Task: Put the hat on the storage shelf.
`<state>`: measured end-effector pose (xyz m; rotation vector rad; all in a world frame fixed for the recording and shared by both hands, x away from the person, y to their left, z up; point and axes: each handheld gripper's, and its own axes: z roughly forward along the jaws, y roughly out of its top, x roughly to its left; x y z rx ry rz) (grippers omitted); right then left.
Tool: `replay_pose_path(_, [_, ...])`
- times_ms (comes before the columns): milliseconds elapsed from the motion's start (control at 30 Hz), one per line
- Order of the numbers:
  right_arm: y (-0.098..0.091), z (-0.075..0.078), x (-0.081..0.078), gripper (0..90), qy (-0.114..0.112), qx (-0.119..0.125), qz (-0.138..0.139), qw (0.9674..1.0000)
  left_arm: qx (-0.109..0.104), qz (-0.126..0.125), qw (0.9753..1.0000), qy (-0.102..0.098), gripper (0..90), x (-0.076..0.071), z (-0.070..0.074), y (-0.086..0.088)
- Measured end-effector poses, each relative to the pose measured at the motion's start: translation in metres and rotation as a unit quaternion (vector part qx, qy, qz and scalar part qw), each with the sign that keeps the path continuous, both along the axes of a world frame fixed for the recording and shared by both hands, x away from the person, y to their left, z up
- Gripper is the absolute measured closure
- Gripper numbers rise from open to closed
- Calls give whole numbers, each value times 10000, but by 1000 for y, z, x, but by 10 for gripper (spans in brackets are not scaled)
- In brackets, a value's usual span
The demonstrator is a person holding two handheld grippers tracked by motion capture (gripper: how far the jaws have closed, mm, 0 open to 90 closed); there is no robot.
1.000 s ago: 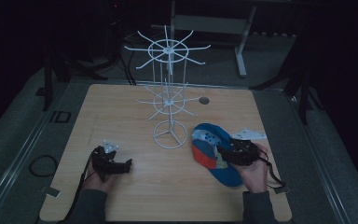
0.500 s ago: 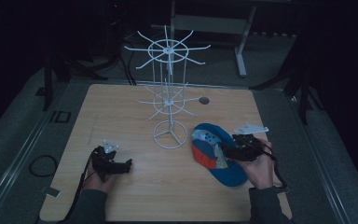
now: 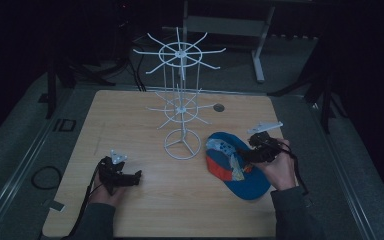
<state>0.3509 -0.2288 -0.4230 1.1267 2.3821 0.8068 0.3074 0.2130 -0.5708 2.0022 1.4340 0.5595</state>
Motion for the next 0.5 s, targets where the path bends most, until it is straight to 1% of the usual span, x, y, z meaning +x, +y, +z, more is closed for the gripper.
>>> replay_pose_path(67, [1,1,4,403,-9,-70,12,10000,0,2,10000,-2,0,0,0,0])
replay_pose_path(100, [1,1,5,406,-68,-72,28,9999,0,2,10000,-2,0,0,0,0])
replay_pose_path(133, [1,1,7,407,-80,-66,36,9999,2,0,10000,0,0,0,0,0])
replay_pose_path(267, [3,-1,15,406,-33,-158,110,9998,2,0,10000,-1,0,0,0,0])
replay_pose_path(500, [2,-2,29,392,101,-127,140,9998,-6,5,10000,1,0,0,0,0])
